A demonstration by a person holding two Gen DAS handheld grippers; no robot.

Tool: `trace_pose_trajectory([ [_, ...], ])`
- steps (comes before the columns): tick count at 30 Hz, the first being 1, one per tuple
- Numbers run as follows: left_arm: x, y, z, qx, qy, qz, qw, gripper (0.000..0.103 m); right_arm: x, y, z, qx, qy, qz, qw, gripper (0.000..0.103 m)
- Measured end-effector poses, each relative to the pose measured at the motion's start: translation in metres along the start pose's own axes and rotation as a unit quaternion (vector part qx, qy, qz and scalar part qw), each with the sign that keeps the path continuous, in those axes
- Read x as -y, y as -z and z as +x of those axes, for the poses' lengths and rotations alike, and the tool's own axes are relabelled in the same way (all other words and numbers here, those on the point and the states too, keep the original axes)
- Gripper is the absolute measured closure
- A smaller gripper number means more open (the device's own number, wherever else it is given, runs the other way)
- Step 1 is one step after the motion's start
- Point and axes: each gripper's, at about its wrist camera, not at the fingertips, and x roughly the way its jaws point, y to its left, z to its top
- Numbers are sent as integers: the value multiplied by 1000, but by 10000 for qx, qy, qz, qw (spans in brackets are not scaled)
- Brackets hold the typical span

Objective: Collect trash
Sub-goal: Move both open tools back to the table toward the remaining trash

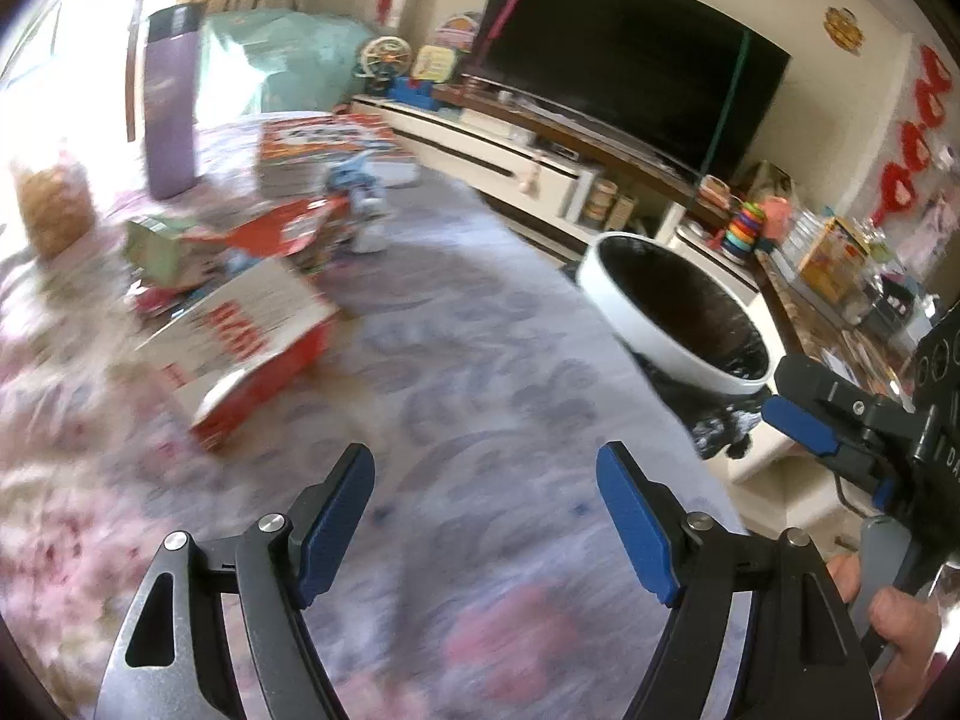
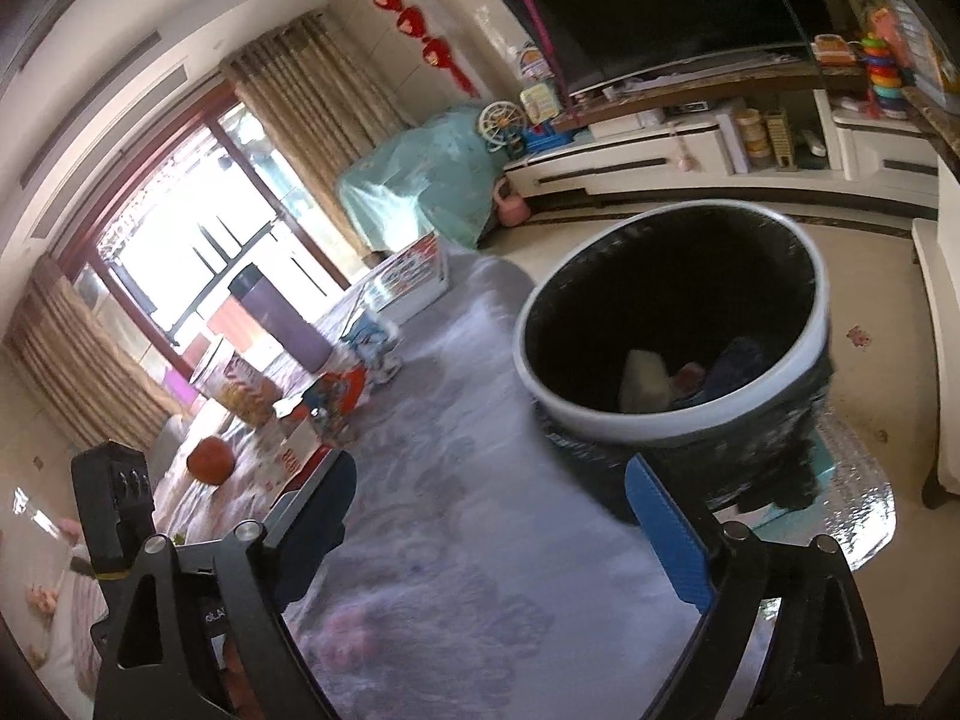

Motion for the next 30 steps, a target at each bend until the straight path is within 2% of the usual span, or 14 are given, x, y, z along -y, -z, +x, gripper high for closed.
trace_pose_trajectory([
  [8,-34,13,-28,55,-215,-288,9993,27,-25,17,15,-220,-129,-167,9995,10],
  [17,-51,22,-41,-28,-360,-412,9985,27,-44,26,32,-468,-275,-313,9980,10],
  [24,-65,12,-39,-103,-437,-346,9984,24,-53,28,44,-590,-321,-405,9969,10],
  [30,-75,-4,-30,-14,-641,-33,9979,23,-59,29,57,-717,-383,-441,9957,10],
])
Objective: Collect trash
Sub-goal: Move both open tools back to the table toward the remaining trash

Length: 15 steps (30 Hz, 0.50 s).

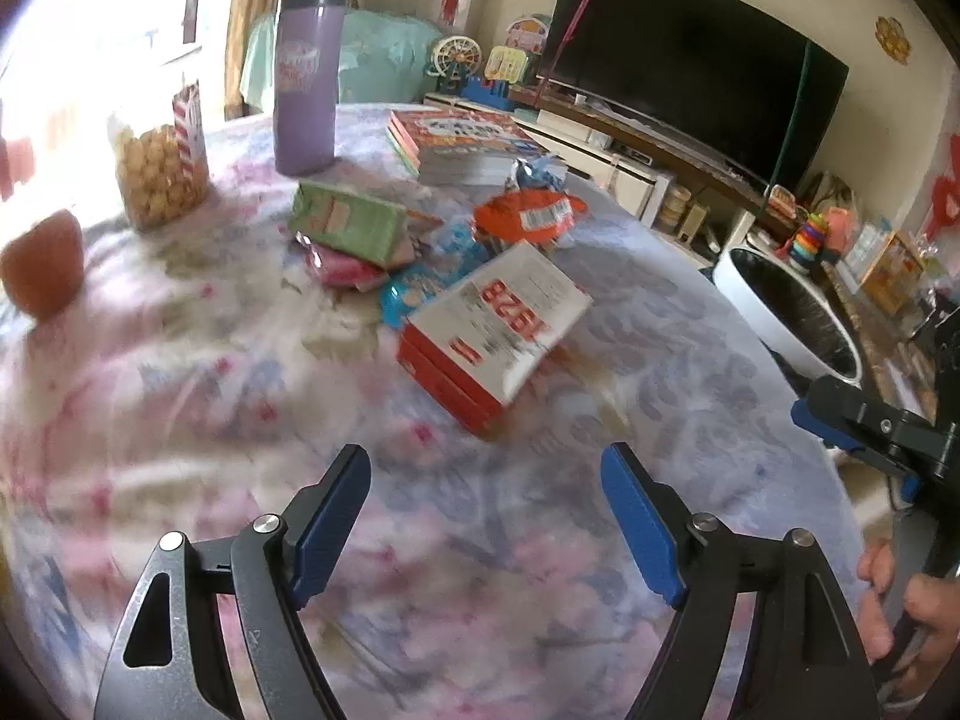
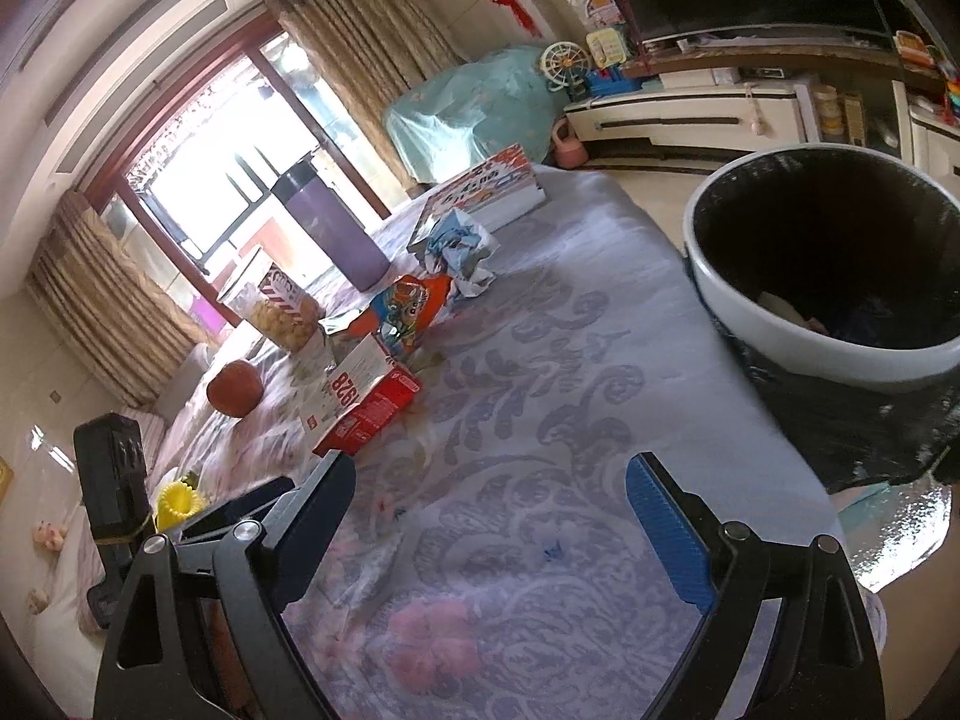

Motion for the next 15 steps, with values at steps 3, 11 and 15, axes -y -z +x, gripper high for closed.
trace_pose_trajectory([
  [3,-3,-8,6,35,-51,215,9998,21,-1,-2,6,-38,-54,1,10000,10],
  [11,1,-30,34,42,-55,936,9956,20,-2,-10,20,-79,-136,88,9998,10],
  [15,8,-30,43,40,-19,1232,9924,23,-3,-18,29,-85,-197,168,9996,10],
])
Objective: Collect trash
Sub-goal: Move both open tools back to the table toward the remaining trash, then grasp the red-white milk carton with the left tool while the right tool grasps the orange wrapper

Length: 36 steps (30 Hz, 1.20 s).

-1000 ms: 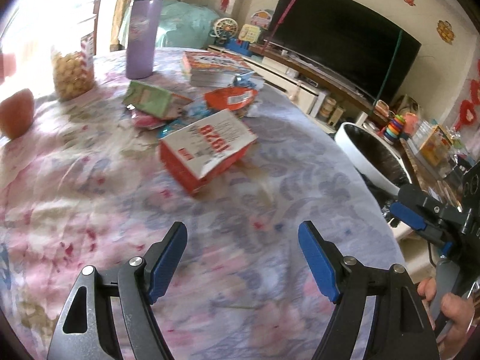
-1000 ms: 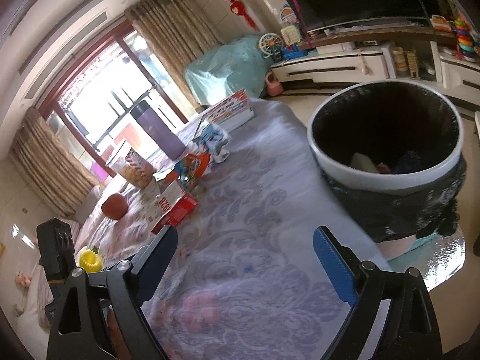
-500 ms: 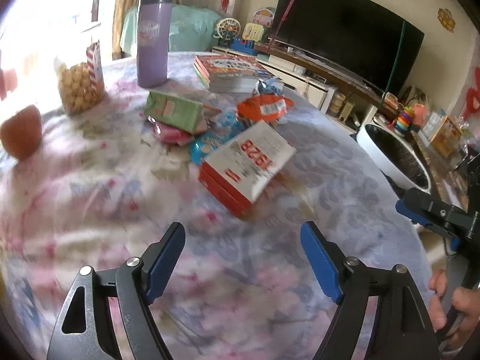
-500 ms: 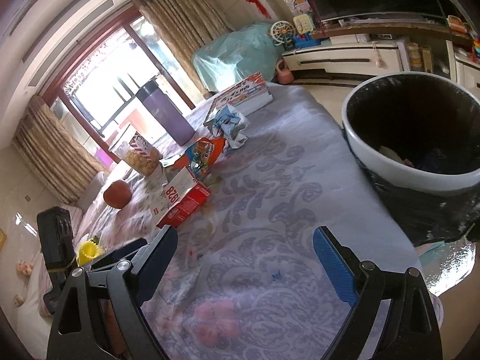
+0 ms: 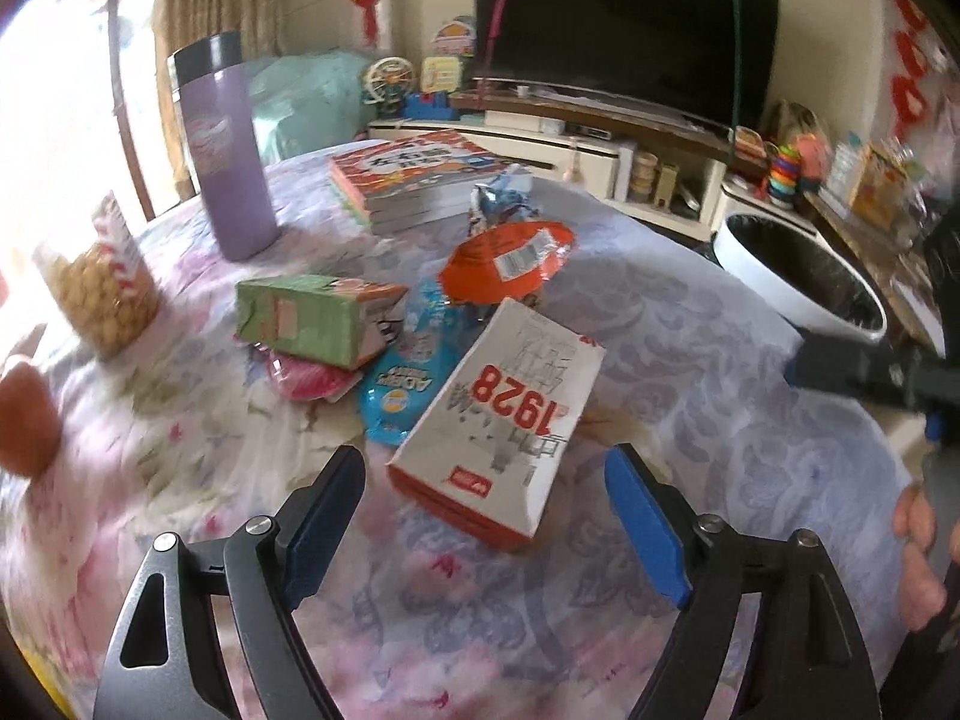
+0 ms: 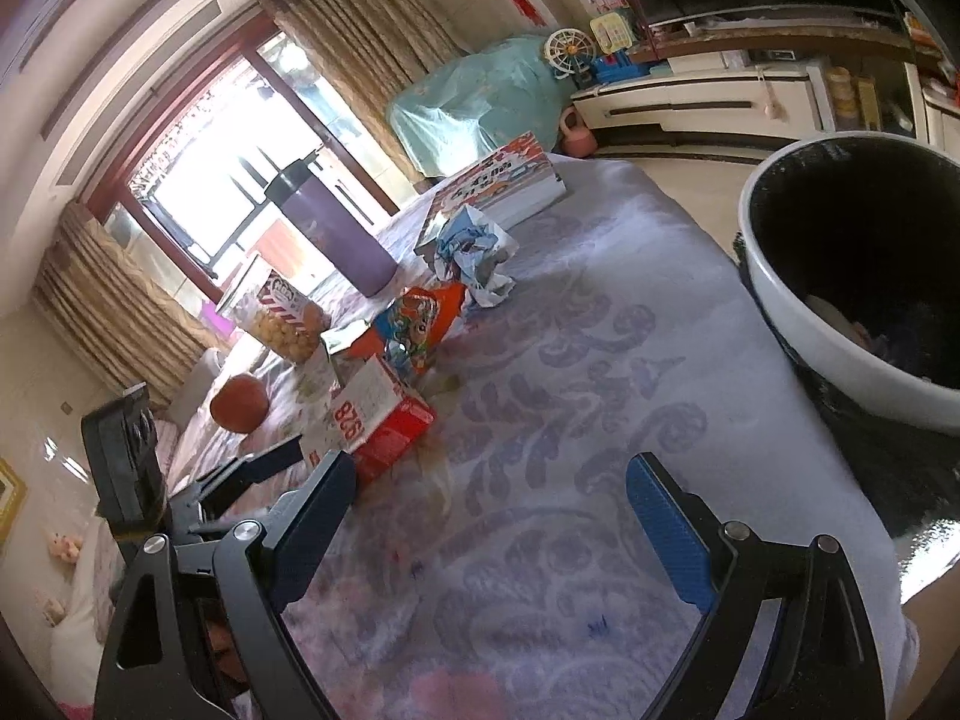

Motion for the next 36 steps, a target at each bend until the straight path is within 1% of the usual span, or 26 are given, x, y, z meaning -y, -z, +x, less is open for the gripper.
trace_pose_trajectory([
  [1,1,0,1,4,18,31,10000,31,0,-2,3,4,-7,12,10000,10],
  [2,1,2,2,-16,57,45,10000,51,-1,-4,6,7,-7,25,10000,10],
  [4,-2,5,4,-108,151,-8,9998,49,-2,-10,13,10,-35,62,10000,10],
  [7,-7,13,-5,-42,146,-138,9998,50,-7,-18,28,-30,-114,107,9999,10],
  [10,-19,21,-16,3,98,-484,9988,50,-13,-26,43,-82,-202,120,9997,10],
  [13,-37,32,-27,72,120,-1062,9942,50,-18,-32,59,-146,-301,164,9993,11],
  [16,-44,39,-31,101,-10,-1391,9902,50,-24,-36,76,-237,-361,182,9989,13],
  [18,-48,42,-33,133,-37,-1565,9876,50,-26,-38,88,-309,-374,186,9986,19],
  [21,-46,45,-32,129,-84,-1608,9869,50,-29,-40,99,-369,-362,161,9985,38],
  [23,-43,44,-32,135,-103,-1578,9873,50,-32,-40,105,-440,-308,65,9985,73],
  [24,-41,43,-33,141,-84,-1573,9874,50,-33,-38,105,-470,-286,25,9985,78],
  [29,-32,41,-34,184,-1,-1524,9882,51,-32,-27,87,-432,-309,-155,9985,84],
  [36,-12,35,-40,314,153,-1362,9901,51,-18,-17,38,-185,-243,-261,9992,85],
])
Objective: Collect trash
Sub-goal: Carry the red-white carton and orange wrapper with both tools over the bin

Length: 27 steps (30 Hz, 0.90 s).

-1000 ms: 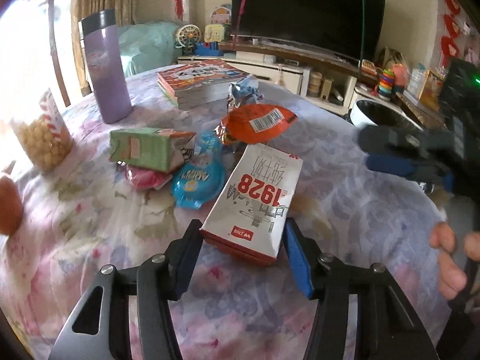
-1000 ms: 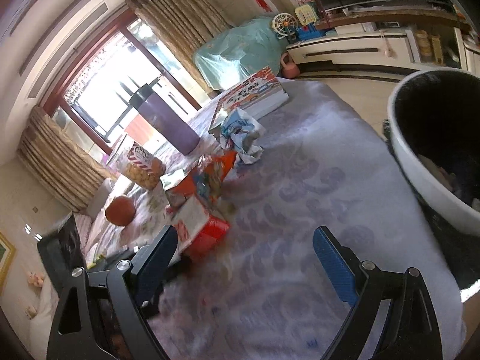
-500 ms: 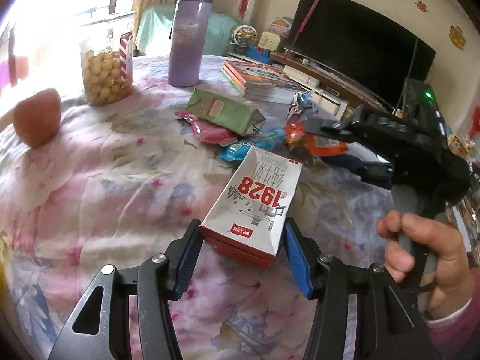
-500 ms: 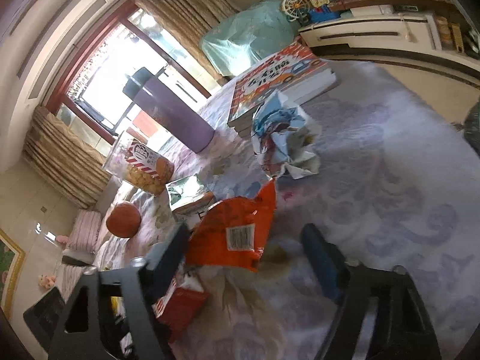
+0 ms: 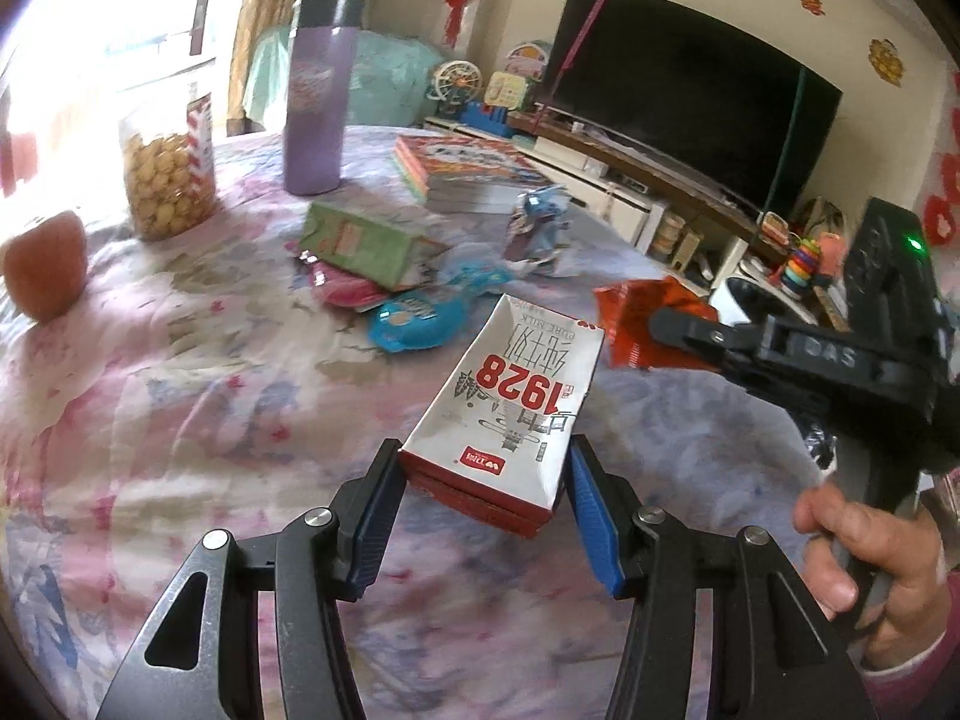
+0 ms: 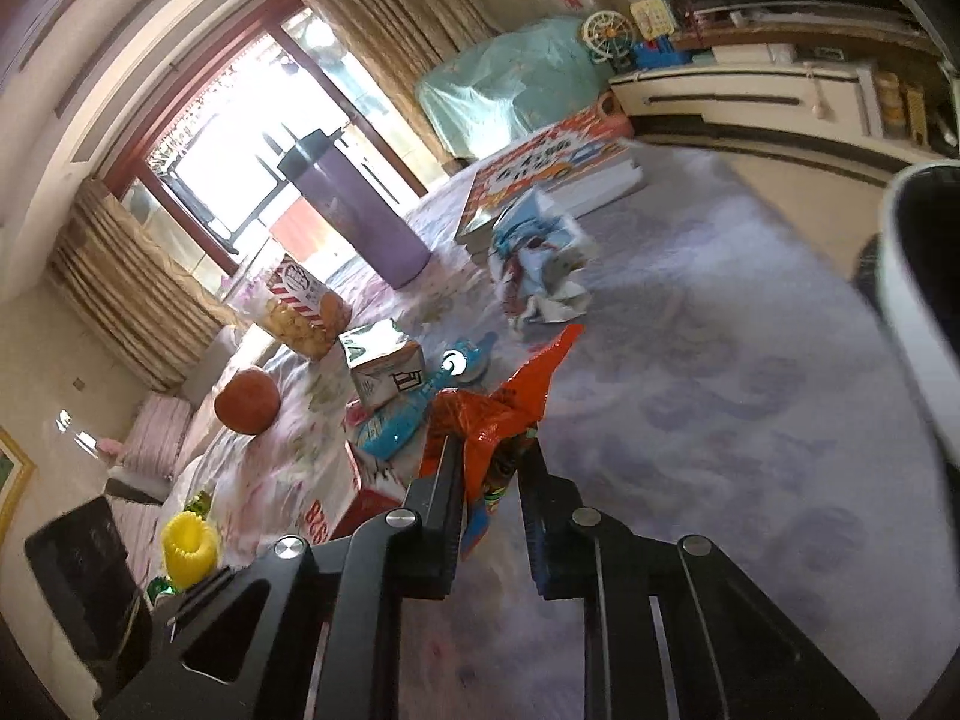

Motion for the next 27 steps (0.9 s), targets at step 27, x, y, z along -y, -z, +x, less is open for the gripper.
trace_pose_trajectory([
  [27,110,-19,28,-44,767,731,9944,51,67,17,-131,953,782,397,9916,85],
])
